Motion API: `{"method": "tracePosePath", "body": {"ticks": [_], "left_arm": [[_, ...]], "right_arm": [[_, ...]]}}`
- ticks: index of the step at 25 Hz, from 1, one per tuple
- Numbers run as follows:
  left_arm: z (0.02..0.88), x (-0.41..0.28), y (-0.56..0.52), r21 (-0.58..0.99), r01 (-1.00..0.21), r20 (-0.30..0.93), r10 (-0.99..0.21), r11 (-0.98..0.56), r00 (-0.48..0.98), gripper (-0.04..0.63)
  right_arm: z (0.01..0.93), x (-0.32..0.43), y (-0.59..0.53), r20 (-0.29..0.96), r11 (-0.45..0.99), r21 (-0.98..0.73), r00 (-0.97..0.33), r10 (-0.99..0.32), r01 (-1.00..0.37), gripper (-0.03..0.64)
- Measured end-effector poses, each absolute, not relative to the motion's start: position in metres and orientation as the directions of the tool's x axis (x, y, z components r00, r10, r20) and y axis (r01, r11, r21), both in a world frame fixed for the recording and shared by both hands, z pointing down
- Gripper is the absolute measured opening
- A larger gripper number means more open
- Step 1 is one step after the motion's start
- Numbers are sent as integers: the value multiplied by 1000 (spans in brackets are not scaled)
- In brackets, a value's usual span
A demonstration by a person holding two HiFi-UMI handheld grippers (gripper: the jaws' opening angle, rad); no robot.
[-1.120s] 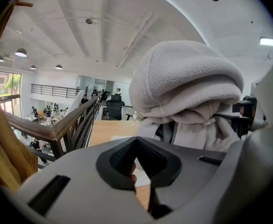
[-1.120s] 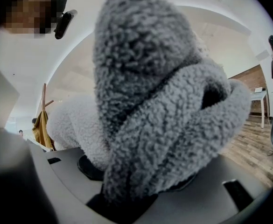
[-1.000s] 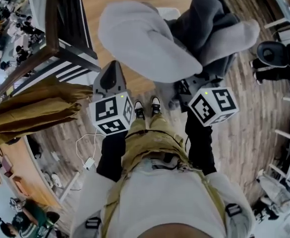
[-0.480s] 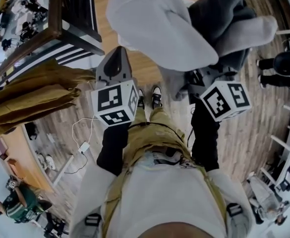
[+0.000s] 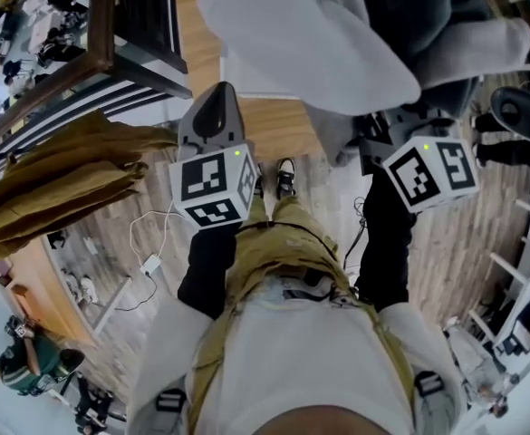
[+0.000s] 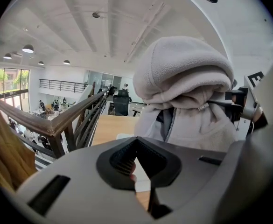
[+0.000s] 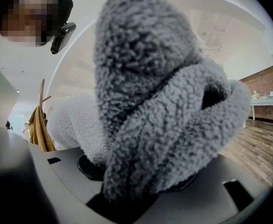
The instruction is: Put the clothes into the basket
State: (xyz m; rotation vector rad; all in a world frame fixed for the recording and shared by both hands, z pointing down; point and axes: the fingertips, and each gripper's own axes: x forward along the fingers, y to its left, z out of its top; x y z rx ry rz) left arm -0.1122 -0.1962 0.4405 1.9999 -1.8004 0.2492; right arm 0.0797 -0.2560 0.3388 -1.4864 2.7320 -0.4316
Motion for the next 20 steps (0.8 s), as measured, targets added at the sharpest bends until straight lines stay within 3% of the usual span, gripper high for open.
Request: {"method": "tracePosePath", "body": {"ticks": [10, 20], "left_arm": [[461, -127, -221, 187, -982, 472, -876, -6, 95, 0], [480, -154, -229, 160, -985, 517, -856, 67, 26, 0]], "right_arm": [[379, 66, -312, 262, 636, -80, -632, -730, -768, 259], [461, 32, -340, 522, 789, 81, -649, -554, -609, 259]]}}
